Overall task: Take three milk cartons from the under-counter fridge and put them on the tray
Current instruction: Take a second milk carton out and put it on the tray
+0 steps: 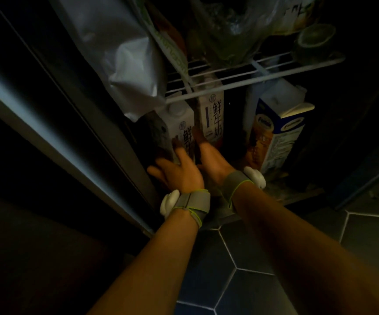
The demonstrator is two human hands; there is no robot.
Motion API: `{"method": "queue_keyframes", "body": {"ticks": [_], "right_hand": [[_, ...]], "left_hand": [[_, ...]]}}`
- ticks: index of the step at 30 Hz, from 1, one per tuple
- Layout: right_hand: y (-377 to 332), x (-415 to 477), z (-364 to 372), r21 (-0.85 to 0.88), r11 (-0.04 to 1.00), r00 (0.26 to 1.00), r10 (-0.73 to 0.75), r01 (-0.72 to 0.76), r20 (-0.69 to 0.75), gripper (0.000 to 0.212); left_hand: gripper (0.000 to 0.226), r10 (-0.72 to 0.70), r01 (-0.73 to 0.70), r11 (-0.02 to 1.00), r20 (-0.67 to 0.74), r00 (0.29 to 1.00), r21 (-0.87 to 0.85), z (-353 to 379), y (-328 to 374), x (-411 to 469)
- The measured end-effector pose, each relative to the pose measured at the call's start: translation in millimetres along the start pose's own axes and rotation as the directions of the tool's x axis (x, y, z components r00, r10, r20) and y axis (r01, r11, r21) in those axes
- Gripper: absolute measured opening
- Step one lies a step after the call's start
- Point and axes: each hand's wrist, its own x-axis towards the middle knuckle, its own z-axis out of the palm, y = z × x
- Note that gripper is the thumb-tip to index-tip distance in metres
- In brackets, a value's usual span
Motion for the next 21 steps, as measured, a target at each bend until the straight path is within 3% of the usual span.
{"method": "queue_keyframes", "body": {"ticks": [4, 8, 12, 15, 17, 21], "right_hand": [[1.9, -4.7, -3.7, -0.146, 0.987, 0.995, -0.075, 0.064, -0.068, 0.086], [9.7, -6.9, -17.2, -0.195, 0.978, 0.99, -0.099, 0.078, -0.1, 0.09], [13.4, -9.1, -33.7, -0.181, 0.98, 0.994, -0.092, 0.081, -0.051, 0.092], [14.7, -12.2, -36.9, -0.246, 0.968, 0.997, -0.07, 0.058, -0.041, 0.107], [15.0, -13.6, -34.2, -0.245, 0.969, 0.998, -0.043, 0.03, -0.047, 0.114], [14.5, -22.5, -34.3, -0.216, 0.976, 0.998, -0.045, 0.034, -0.048, 0.092]], "left_hand": [[0.074, 0.015, -0.013, 0.998, 0.027, 1.0, -0.063, 2.9, -6.7, 1.5], [0.066, 0.015, -0.008, 0.993, 0.061, 0.998, -0.12, 1.5, -15.4, -3.4], [0.074, 0.066, -0.059, 0.997, 0.133, 0.989, -0.054, -1.7, -20.5, -5.0], [0.07, 0.147, -0.157, 0.987, 0.204, 0.968, 0.036, -3.6, -24.9, -7.7], [0.072, 0.116, -0.123, 0.992, 0.265, 0.957, 0.007, -4.2, -25.5, -8.8], [0.071, 0.06, -0.005, 0.99, 0.387, 0.92, -0.141, -5.7, -21.1, -14.4]]}}
